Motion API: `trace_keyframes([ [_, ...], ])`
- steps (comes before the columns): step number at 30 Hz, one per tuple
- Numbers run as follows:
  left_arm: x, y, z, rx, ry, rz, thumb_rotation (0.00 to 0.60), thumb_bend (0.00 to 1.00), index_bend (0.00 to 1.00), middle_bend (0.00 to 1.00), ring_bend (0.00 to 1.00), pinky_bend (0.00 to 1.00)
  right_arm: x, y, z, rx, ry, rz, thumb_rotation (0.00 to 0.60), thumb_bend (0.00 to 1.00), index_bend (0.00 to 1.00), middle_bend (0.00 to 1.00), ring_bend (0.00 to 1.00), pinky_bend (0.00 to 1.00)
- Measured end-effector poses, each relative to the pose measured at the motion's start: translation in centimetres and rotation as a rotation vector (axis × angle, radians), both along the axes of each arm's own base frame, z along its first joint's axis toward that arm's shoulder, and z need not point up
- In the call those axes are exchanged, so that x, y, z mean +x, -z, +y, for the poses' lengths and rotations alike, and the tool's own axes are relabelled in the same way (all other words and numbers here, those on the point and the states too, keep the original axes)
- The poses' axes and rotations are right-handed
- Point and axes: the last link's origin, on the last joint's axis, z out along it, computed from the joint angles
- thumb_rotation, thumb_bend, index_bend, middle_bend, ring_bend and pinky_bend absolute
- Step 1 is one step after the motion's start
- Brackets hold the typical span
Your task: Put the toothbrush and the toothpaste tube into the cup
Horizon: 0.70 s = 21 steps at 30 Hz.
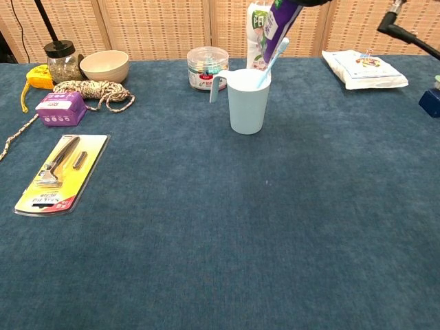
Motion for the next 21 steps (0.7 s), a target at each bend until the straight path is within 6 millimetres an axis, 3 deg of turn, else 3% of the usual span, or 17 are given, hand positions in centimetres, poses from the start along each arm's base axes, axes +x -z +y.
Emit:
trace_keyframes([
  [8, -0.2, -0.2, 0.1, -0.004, -0.001, -0.008, 0.6, 0.37, 0.0, 0.0, 0.0, 0.0, 1.6, 2.2, -1.6, 0.003, 0.058, 0.032, 0.6, 0.44, 0.64, 0.51, 0.38, 0.55],
  [21, -0.3, -0.3, 0.3, -0.011, -0.005, -0.009, 0.6, 0.37, 0.0, 0.0, 0.0, 0.0, 0.9, 4.1, -3.1, 0.016, 0.137, 0.035, 0.6, 0.44, 0.64, 0.51, 0.38, 0.55],
])
